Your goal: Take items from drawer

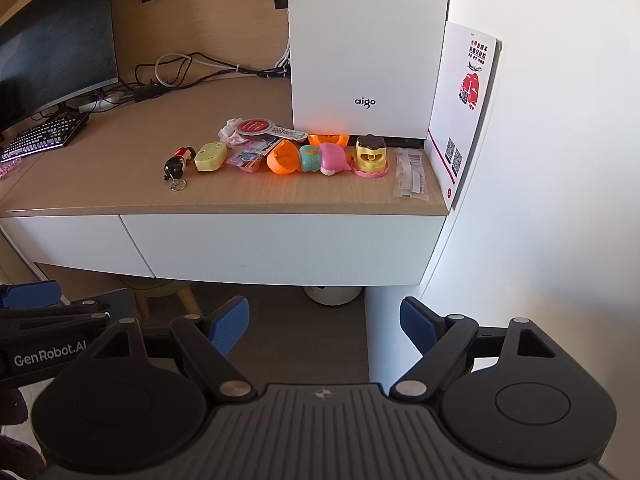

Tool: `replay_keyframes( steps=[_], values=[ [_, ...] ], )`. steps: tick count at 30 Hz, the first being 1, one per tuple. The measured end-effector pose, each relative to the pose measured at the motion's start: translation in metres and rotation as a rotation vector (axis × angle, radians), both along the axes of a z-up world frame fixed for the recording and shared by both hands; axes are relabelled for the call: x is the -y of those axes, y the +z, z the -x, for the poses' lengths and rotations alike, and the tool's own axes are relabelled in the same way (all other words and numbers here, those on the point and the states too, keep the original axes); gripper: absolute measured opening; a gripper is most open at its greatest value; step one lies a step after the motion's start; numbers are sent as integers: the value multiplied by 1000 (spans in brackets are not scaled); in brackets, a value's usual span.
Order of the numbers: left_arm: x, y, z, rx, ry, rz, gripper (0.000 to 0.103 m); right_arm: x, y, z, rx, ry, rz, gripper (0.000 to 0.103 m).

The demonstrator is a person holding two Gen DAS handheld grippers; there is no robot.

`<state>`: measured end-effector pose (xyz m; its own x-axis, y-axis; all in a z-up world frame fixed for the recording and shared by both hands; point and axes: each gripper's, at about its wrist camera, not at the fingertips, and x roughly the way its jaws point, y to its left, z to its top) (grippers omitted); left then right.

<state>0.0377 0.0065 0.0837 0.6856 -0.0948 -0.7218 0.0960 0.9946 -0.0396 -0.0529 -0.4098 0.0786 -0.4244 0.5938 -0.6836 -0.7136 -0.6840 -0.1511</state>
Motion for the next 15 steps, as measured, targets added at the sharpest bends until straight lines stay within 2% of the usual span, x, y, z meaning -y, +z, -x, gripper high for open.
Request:
replay_keyframes(
  steps=[15],
  values=[
    [-1,-3,1,-6,0,1,84,3,0,1,4,0,5,83]
  ],
)
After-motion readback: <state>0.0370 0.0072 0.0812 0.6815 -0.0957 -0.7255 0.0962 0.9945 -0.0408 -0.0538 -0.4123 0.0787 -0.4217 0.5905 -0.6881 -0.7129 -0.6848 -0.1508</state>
